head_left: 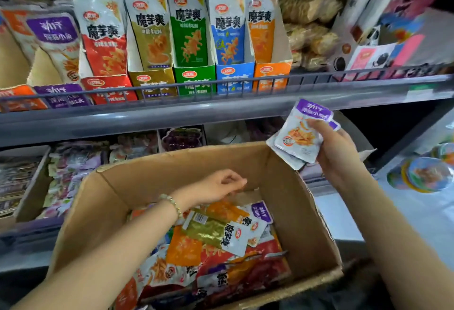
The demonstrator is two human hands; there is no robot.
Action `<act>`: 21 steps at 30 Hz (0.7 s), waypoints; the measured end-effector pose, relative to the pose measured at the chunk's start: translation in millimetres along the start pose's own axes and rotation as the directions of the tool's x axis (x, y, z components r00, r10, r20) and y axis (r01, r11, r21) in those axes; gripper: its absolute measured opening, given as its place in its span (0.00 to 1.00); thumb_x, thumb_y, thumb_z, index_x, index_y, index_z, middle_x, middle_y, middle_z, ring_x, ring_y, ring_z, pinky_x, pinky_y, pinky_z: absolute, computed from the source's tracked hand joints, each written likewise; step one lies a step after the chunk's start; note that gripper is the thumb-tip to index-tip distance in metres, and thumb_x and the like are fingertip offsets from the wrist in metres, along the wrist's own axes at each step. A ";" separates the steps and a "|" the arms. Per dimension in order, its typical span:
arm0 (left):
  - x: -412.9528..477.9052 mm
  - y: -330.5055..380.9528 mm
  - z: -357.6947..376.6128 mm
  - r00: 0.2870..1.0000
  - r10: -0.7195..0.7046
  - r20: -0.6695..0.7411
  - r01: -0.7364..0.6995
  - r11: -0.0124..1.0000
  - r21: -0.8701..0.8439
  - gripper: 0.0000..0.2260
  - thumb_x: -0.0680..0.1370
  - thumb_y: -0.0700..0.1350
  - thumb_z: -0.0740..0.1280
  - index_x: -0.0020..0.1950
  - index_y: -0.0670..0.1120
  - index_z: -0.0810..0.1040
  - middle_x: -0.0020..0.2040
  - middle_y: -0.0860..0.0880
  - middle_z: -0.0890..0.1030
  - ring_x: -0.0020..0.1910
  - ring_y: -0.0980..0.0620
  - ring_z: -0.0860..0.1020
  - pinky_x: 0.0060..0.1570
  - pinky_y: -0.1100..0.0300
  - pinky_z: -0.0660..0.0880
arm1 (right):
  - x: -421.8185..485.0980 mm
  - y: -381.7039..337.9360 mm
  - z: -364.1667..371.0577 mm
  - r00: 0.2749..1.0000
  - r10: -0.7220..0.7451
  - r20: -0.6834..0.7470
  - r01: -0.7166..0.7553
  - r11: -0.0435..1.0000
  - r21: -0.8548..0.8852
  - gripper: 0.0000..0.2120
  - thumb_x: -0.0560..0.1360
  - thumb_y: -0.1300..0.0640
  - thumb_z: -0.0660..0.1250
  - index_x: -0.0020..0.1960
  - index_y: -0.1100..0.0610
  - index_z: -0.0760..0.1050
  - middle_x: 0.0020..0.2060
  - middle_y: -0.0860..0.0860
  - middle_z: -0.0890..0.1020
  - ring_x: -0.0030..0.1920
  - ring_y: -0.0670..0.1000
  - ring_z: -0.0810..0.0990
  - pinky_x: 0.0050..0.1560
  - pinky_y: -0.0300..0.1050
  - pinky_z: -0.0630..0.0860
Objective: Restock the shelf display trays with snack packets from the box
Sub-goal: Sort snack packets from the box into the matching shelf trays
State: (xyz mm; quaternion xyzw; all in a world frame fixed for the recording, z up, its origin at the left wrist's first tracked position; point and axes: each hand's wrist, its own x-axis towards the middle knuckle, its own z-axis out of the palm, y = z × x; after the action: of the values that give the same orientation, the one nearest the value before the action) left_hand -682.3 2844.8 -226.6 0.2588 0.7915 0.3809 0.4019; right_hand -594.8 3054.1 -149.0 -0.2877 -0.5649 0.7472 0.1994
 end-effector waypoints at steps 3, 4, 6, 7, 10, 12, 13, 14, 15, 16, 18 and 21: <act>37.6 -30.6 23.2 0.991 -0.121 0.062 0.112 0.983 0.143 0.26 0.76 0.63 0.62 0.67 0.48 0.71 0.66 0.49 0.74 0.62 0.52 0.73 0.63 0.59 0.70 | 11.5 3.4 -25.7 0.998 0.068 -0.019 -0.069 0.996 -0.062 0.11 0.76 0.60 0.66 0.58 0.60 0.75 0.49 0.56 0.84 0.47 0.55 0.84 0.53 0.54 0.80; 46.7 -39.2 30.6 0.985 -0.152 0.080 0.137 0.977 0.166 0.29 0.74 0.63 0.64 0.69 0.46 0.68 0.67 0.49 0.73 0.63 0.52 0.72 0.64 0.59 0.70 | 12.5 5.5 -29.9 0.995 0.093 -0.018 -0.094 0.993 -0.065 0.10 0.76 0.61 0.66 0.57 0.60 0.75 0.48 0.56 0.85 0.47 0.55 0.84 0.54 0.54 0.79; 60.3 -52.5 41.5 0.981 -0.182 0.073 0.154 0.945 0.288 0.41 0.67 0.69 0.68 0.71 0.46 0.64 0.69 0.49 0.70 0.65 0.52 0.69 0.67 0.58 0.67 | 13.8 7.6 -34.0 0.993 0.115 -0.011 -0.116 0.992 -0.055 0.09 0.76 0.61 0.66 0.56 0.59 0.75 0.47 0.55 0.85 0.46 0.54 0.85 0.53 0.54 0.80; 65.0 -58.1 45.7 0.982 -0.177 0.057 0.142 0.912 0.384 0.45 0.63 0.72 0.68 0.72 0.48 0.63 0.69 0.50 0.69 0.66 0.51 0.67 0.68 0.56 0.65 | 15.8 7.7 -35.0 0.993 0.115 -0.008 -0.115 0.992 -0.052 0.10 0.76 0.61 0.66 0.57 0.59 0.75 0.48 0.56 0.85 0.46 0.54 0.85 0.53 0.54 0.80; 67.4 -70.3 56.1 0.994 -0.106 -0.024 0.101 0.816 0.569 0.49 0.58 0.76 0.66 0.71 0.51 0.61 0.66 0.52 0.67 0.65 0.50 0.66 0.67 0.53 0.64 | 21.3 4.8 -32.7 0.994 0.107 0.009 -0.106 0.992 -0.065 0.12 0.76 0.60 0.67 0.59 0.60 0.74 0.48 0.56 0.85 0.48 0.55 0.85 0.54 0.54 0.79; 64.6 -78.3 61.9 0.997 -0.037 -0.067 0.069 0.814 0.577 0.50 0.53 0.81 0.59 0.68 0.54 0.62 0.63 0.53 0.67 0.62 0.50 0.66 0.64 0.53 0.65 | 22.6 5.4 -27.4 0.992 0.118 0.042 -0.114 0.989 -0.091 0.12 0.76 0.60 0.67 0.59 0.59 0.75 0.49 0.55 0.85 0.49 0.54 0.85 0.54 0.53 0.80; 64.1 -82.9 64.2 0.997 -0.011 -0.076 0.054 0.810 0.584 0.47 0.54 0.81 0.58 0.66 0.56 0.61 0.62 0.53 0.67 0.62 0.50 0.65 0.62 0.53 0.65 | 21.8 6.1 -24.2 0.990 0.127 0.064 -0.119 0.986 -0.115 0.12 0.76 0.60 0.67 0.59 0.59 0.75 0.50 0.55 0.85 0.49 0.54 0.84 0.54 0.52 0.80; 63.9 -85.3 65.7 0.997 -0.001 -0.082 0.049 0.804 0.593 0.44 0.57 0.79 0.60 0.66 0.57 0.62 0.61 0.53 0.66 0.61 0.50 0.65 0.61 0.53 0.65 | 20.2 7.0 -21.2 0.987 0.135 0.086 -0.122 0.982 -0.142 0.10 0.76 0.59 0.67 0.57 0.57 0.75 0.50 0.54 0.85 0.49 0.54 0.84 0.53 0.51 0.80; 64.8 -86.4 66.7 0.996 -0.009 -0.088 0.061 0.796 0.602 0.40 0.61 0.76 0.64 0.66 0.57 0.62 0.60 0.52 0.66 0.60 0.50 0.64 0.60 0.53 0.65 | 18.7 8.7 -18.9 0.984 0.142 0.105 -0.123 0.978 -0.168 0.08 0.76 0.59 0.67 0.55 0.56 0.75 0.49 0.53 0.84 0.48 0.53 0.84 0.52 0.50 0.80; 66.2 -85.9 67.4 0.995 -0.020 -0.095 0.074 0.790 0.608 0.37 0.64 0.73 0.67 0.65 0.57 0.63 0.59 0.52 0.65 0.60 0.50 0.64 0.60 0.54 0.65 | 16.8 10.4 -17.1 0.981 0.149 0.123 -0.125 0.974 -0.187 0.06 0.76 0.59 0.67 0.53 0.55 0.75 0.48 0.53 0.84 0.48 0.53 0.84 0.52 0.49 0.80; 69.2 -82.1 68.0 0.989 -0.092 -0.118 0.143 0.808 0.571 0.34 0.65 0.69 0.70 0.64 0.55 0.65 0.58 0.51 0.65 0.60 0.50 0.63 0.60 0.55 0.64 | 14.6 13.5 -15.3 0.976 0.164 0.144 -0.131 0.968 -0.213 0.03 0.77 0.58 0.67 0.50 0.53 0.75 0.47 0.52 0.84 0.48 0.52 0.84 0.52 0.49 0.80; 71.3 -76.5 68.5 0.967 -0.198 -0.162 0.251 0.859 0.446 0.31 0.64 0.64 0.74 0.61 0.54 0.69 0.56 0.51 0.65 0.61 0.50 0.64 0.60 0.57 0.65 | 14.6 15.9 -14.4 0.972 0.177 0.157 -0.137 0.962 -0.238 0.03 0.77 0.58 0.67 0.50 0.53 0.75 0.48 0.52 0.84 0.48 0.52 0.84 0.53 0.50 0.80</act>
State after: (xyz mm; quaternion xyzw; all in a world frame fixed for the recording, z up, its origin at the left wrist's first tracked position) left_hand -671.8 2878.8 -346.4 0.2316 0.9050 0.1455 0.3257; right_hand -595.9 3069.2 -170.1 -0.2851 -0.6368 0.7143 0.0543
